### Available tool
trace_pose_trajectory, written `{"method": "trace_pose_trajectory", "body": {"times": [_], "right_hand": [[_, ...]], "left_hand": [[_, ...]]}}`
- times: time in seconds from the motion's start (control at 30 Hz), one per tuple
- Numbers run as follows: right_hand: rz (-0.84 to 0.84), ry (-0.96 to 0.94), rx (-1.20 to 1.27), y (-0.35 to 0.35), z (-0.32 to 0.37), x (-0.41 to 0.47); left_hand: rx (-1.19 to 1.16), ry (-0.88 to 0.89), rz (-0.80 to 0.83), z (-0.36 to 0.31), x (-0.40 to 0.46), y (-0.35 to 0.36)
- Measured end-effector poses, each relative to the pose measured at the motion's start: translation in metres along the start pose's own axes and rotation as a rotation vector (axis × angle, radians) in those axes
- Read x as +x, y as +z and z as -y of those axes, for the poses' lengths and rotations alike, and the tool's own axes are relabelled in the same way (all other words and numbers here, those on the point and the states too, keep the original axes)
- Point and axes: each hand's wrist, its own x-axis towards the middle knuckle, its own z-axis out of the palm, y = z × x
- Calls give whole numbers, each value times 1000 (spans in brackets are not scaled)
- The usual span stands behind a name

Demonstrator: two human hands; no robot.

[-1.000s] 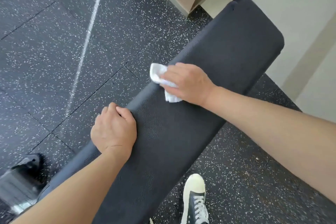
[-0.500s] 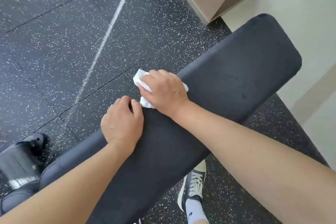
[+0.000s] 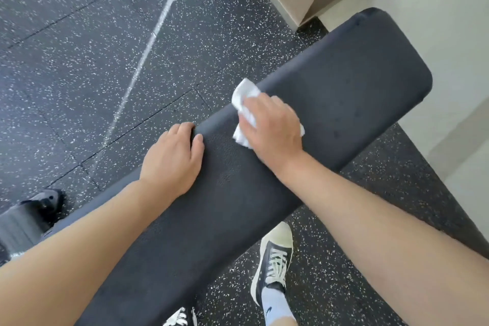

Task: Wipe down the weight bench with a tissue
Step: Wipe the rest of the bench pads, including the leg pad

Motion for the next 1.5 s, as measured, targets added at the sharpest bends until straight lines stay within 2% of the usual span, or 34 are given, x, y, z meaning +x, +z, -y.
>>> {"method": "trace_pose_trajectory", "body": {"times": [0.07,0.17,0.23,0.3,0.4,0.47,0.53,0.63,0.77,0.83,0.9,0.97,1.03,1.1,1.17,1.23,1.4,1.5], "right_hand": [[44,-177,55,-5,11,-38],[162,-425,30,-15,-13,-77],[173,-478,-19,-25,-51,-78],[62,-361,-52,-33,-97,-68],[-41,17,-20,-49,-156,-51],[-70,181,4,-52,-165,-53],[-116,269,34,-44,-148,-58],[-110,181,101,-26,-99,-76],[85,-128,152,-22,-44,-104],[157,-226,128,-25,-51,-102],[91,-202,94,-32,-86,-90],[-61,-17,79,-40,-140,-78],[-136,178,75,-51,-188,-69],[-134,317,89,-57,-205,-68],[-146,404,101,-54,-191,-69],[-132,388,106,-44,-158,-67],[26,76,219,-14,-52,-66],[58,-28,236,-14,-47,-65]], "left_hand": [[-43,-21,2,-15,17,2],[-25,-17,-10,-41,39,8],[0,9,-38,-61,49,13],[13,28,-67,-80,59,19],[33,12,-128,-103,77,27],[24,-58,-141,-115,91,29],[-8,-204,-138,-122,105,30],[3,-340,-193,-126,111,35],[25,-342,-266,-130,108,37],[42,-338,-279,-131,107,37],[59,-326,-291,-132,106,38],[78,-318,-305,-131,106,39],[83,-326,-308,-132,106,39],[89,-328,-305,-133,104,39],[95,-337,-305,-134,104,39],[99,-341,-306,-134,105,39],[99,-360,-311,-134,107,40],[102,-366,-327,-135,108,40]]}}
